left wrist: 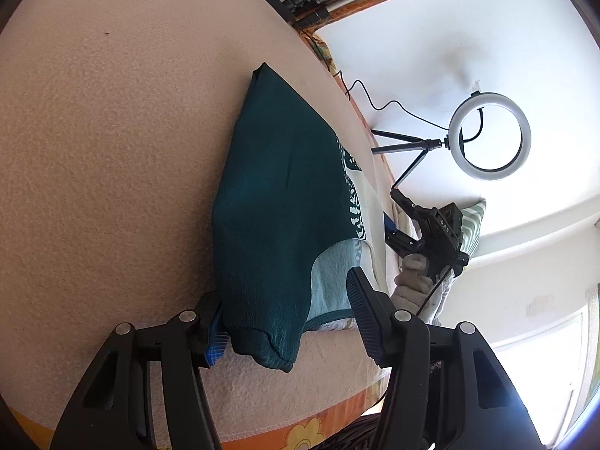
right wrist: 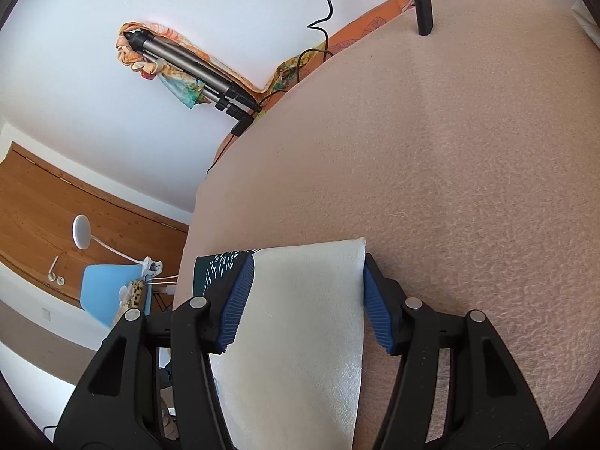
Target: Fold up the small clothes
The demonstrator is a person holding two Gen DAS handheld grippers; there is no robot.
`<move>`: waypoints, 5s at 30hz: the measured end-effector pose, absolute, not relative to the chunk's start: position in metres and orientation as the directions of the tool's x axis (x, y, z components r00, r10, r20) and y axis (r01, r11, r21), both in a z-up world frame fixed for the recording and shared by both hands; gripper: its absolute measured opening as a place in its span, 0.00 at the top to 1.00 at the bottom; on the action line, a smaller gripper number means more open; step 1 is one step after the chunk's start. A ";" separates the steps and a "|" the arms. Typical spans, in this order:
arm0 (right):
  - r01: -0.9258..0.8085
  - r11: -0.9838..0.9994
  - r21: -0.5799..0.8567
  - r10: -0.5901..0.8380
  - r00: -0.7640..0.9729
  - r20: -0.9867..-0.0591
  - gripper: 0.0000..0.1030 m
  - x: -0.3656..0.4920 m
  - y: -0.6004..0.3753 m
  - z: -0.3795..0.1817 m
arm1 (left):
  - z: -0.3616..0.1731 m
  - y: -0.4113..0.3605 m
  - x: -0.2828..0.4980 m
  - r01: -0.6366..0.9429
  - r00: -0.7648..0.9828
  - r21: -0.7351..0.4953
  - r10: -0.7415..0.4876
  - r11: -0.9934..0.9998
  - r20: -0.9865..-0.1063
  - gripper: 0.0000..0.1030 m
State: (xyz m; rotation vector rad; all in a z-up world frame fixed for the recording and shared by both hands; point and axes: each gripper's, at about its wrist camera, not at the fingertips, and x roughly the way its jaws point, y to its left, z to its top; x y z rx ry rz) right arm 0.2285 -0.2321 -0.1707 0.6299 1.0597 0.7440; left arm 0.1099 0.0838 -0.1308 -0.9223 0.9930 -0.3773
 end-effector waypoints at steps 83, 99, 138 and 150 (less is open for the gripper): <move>-0.173 0.965 0.199 0.259 0.765 -0.590 0.95 0.140 -0.417 0.036 | -0.011 -0.231 0.175 0.587 0.580 -0.274 -0.632 0.762 -0.514 0.96; -0.083 0.981 0.173 0.170 0.798 -0.579 0.95 0.203 -0.534 0.035 | -0.019 -0.344 0.229 0.642 0.559 -0.245 -0.663 0.726 -0.499 0.96; 0.116 0.987 0.115 -0.010 0.745 -0.666 0.35 0.228 -0.590 -0.022 | -0.066 -0.338 0.228 0.548 0.547 -0.162 -0.498 0.820 -0.672 0.24; 0.123 0.990 0.072 -0.053 0.786 -0.615 0.07 0.171 -0.549 0.021 | -0.028 -0.315 0.186 0.564 0.586 -0.149 -0.521 0.812 -0.621 0.23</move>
